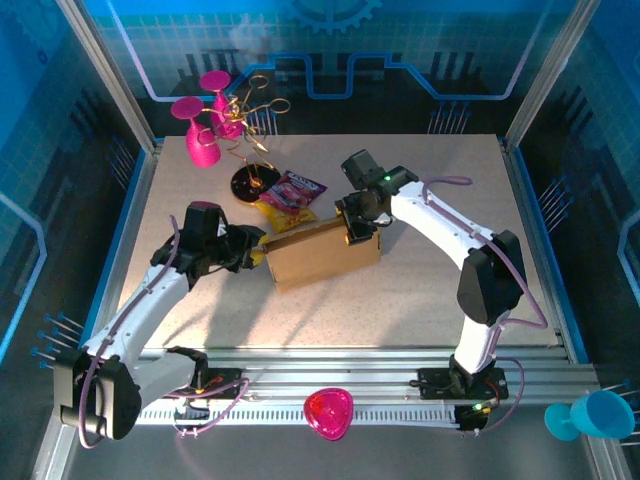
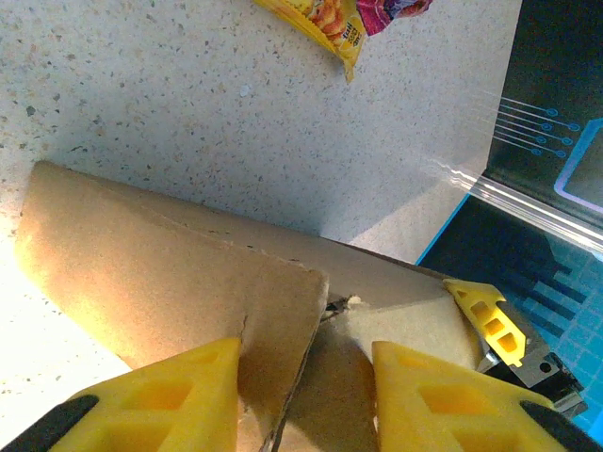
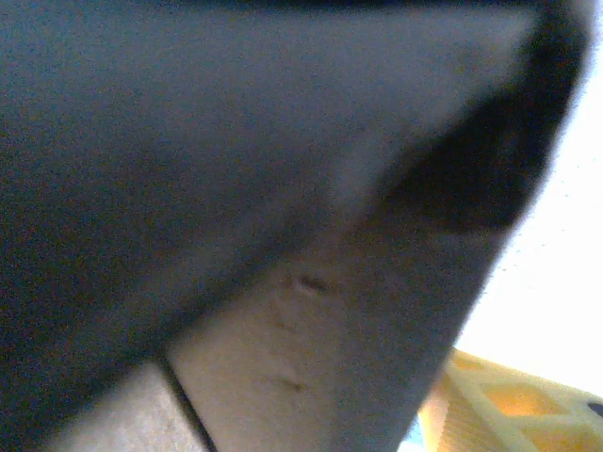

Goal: Fold the paper box

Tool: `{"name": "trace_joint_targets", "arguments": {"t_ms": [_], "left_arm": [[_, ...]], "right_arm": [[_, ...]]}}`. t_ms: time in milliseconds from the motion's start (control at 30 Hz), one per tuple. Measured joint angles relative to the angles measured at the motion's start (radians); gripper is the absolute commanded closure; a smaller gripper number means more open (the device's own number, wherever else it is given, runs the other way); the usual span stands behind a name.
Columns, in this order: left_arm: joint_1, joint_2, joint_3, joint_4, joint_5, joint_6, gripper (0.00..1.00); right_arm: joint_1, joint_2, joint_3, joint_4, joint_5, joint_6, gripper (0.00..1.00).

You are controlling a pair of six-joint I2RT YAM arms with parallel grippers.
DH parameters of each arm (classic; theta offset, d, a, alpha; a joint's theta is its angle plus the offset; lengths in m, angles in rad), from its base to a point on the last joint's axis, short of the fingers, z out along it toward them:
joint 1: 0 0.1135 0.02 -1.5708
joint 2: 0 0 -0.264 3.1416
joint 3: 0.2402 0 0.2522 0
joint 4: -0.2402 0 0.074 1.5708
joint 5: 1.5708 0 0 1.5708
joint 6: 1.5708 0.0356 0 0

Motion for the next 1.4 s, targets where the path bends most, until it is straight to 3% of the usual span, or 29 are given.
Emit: {"name": "trace_joint_targets", "arguments": {"t_ms": [133, 467, 1000, 1400], "left_arm": [[-0.006, -0.015, -0.013, 0.012, -0.003, 0.005, 0.71], [-0.019, -0.046, -0.046, 0.045, -0.017, 0.031, 0.73], [-0.095, -0.109, -0.066, 0.019, -0.083, 0.242, 0.77], [-0.158, -0.150, -0.126, 0.092, -0.142, 0.340, 0.81]], "right_arm": [[0.000, -0.009, -0.013, 0.012, -0.002, 0.000, 0.41], [0.000, -0.026, -0.042, 0.039, -0.007, -0.004, 0.41], [-0.002, -0.064, -0.109, 0.108, -0.018, -0.031, 0.39], [-0.017, -0.082, -0.159, 0.185, -0.026, -0.060, 0.36]]}}
